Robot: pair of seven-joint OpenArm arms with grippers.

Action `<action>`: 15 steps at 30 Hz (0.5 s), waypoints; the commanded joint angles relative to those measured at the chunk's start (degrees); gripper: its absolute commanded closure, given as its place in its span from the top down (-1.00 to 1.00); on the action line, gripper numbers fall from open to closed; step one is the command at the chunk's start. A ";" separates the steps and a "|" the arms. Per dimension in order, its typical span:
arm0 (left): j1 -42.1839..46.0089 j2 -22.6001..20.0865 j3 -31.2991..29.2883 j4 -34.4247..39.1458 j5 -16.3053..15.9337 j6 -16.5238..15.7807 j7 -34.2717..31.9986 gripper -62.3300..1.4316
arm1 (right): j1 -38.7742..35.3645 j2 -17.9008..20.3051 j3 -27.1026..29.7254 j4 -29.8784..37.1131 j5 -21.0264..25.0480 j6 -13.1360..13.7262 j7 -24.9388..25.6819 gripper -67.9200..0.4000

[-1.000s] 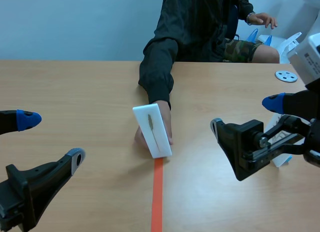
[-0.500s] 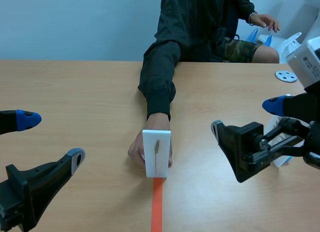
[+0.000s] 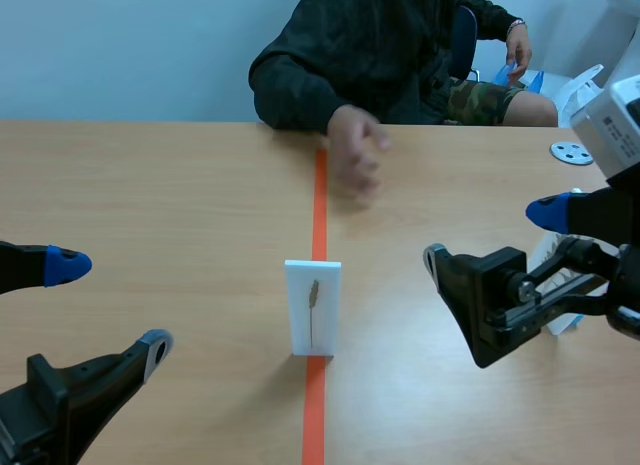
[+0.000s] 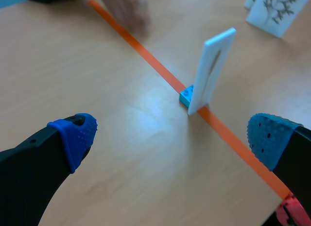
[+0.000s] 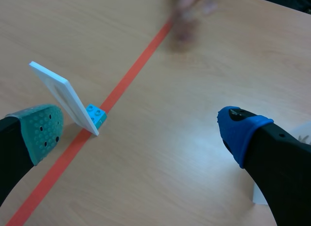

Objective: Sort the leaf by its shape. The table is split by an orange tape line. A compound leaf with several leaflets goes to the left side, a simple leaf with one blade goes to the right side. Return to the home posture when a red brick is placed on the table.

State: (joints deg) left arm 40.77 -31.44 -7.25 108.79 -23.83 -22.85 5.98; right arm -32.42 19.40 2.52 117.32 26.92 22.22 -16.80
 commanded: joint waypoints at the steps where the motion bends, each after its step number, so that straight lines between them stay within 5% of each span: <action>1: -1.66 -0.02 0.28 0.50 -0.31 -0.81 -0.48 1.00 | 0.37 0.46 0.42 0.20 0.24 -0.17 0.85 1.00; 15: -14.73 0.83 11.10 -12.68 4.17 -3.91 -2.32 1.00 | 0.37 0.44 0.42 0.20 -2.32 -0.17 0.90 1.00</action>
State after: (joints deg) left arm 26.85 -31.31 4.05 95.85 -19.66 -26.70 5.10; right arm -32.42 19.40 2.52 117.32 24.58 22.22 -16.80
